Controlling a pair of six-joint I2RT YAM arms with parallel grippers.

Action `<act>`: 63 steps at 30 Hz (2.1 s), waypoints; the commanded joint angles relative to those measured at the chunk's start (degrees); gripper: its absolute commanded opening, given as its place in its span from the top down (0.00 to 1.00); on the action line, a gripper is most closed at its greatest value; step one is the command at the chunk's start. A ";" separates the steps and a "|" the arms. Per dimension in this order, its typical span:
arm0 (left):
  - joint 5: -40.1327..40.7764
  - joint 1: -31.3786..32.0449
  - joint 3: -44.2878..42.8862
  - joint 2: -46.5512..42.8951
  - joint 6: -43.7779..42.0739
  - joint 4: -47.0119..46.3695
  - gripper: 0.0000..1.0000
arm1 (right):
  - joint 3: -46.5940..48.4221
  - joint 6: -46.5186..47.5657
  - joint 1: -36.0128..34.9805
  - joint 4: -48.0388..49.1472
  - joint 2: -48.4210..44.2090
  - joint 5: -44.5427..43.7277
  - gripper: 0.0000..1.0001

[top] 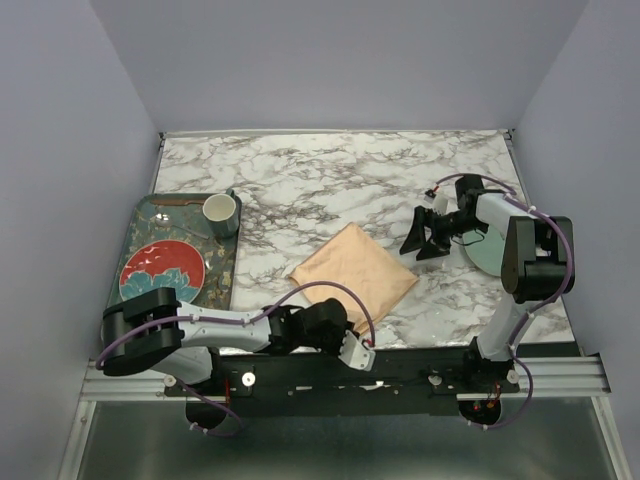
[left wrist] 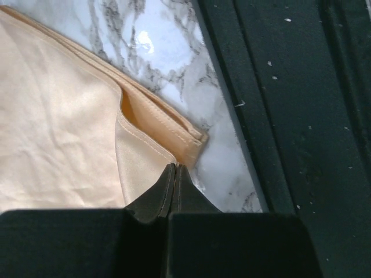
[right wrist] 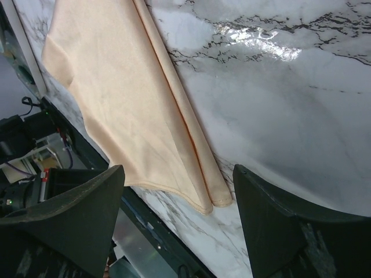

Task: Fold the napkin into a case and place the utensils inside
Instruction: Pick up the top corner of the square folded napkin from the center of the board, then fold the top corner of the square-folded napkin at the center of the board.

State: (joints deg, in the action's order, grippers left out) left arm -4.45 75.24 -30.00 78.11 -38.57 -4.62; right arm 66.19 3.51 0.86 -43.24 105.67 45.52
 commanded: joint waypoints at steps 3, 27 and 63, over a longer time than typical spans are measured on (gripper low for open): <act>-1.08 -3.61 -7.25 -0.24 -0.81 2.16 1.00 | 1.48 1.85 0.28 -1.67 1.21 1.15 0.16; -14.18 -30.06 -43.46 29.55 7.18 15.78 1.00 | 3.68 2.12 0.81 -3.08 2.61 5.98 0.40; -12.16 -37.71 -53.23 39.05 9.83 18.33 1.00 | 2.71 3.61 0.72 -5.89 4.46 9.15 0.67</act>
State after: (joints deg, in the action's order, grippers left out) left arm -17.30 38.48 -80.60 115.70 -28.03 13.04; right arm 69.82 6.11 1.23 -48.14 109.10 53.47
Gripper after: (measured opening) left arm 0.010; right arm 0.334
